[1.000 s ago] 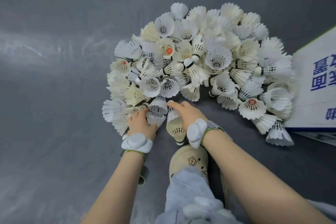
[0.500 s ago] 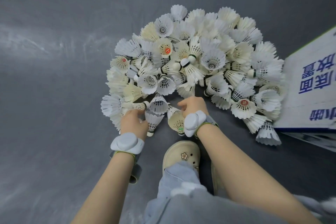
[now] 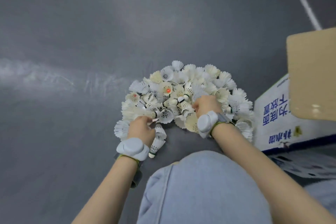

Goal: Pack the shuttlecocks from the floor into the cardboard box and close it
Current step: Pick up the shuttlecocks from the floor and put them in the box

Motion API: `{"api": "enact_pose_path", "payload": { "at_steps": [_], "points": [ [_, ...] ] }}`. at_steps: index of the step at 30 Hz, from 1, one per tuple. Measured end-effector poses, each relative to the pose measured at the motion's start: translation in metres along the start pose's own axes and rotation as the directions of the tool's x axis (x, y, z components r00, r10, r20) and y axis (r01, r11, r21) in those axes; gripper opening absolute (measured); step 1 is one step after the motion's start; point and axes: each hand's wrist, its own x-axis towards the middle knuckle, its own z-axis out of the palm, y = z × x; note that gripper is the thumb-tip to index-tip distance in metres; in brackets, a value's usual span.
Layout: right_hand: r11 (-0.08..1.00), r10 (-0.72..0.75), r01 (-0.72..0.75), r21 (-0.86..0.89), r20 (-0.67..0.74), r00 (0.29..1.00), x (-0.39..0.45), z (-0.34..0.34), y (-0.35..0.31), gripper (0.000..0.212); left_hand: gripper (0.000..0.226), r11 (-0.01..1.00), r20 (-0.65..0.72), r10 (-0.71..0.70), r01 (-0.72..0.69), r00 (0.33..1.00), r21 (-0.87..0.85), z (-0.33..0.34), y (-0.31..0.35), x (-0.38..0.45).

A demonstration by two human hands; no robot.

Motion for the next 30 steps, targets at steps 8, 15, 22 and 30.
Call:
{"api": "enact_pose_path", "payload": {
  "at_steps": [8,15,22,30],
  "points": [
    [0.994,-0.07,0.037,-0.107,-0.331,0.941,-0.079,-0.129,0.011,0.041,0.041,0.969,-0.112,0.24,-0.245,0.964,-0.032,-0.073,0.101,-0.033],
    [1.0,-0.024,0.029,-0.002,-0.623,0.782,-0.152,-0.196,0.056,0.041,0.04,0.879,-0.163,0.465,-0.476,0.87,-0.034,-0.096,0.21,-0.071],
    [0.947,0.296,-0.053,0.317,-0.798,0.525,-0.214,-0.214,0.162,0.039,0.04,0.744,-0.13,0.657,-0.667,0.742,-0.042,-0.057,0.335,-0.113],
    [0.79,0.603,-0.168,0.589,-0.7,0.384,-0.23,-0.188,0.245,0.04,0.043,0.558,-0.011,0.829,-0.827,0.56,-0.062,0.017,0.402,-0.149]
  ]
}}
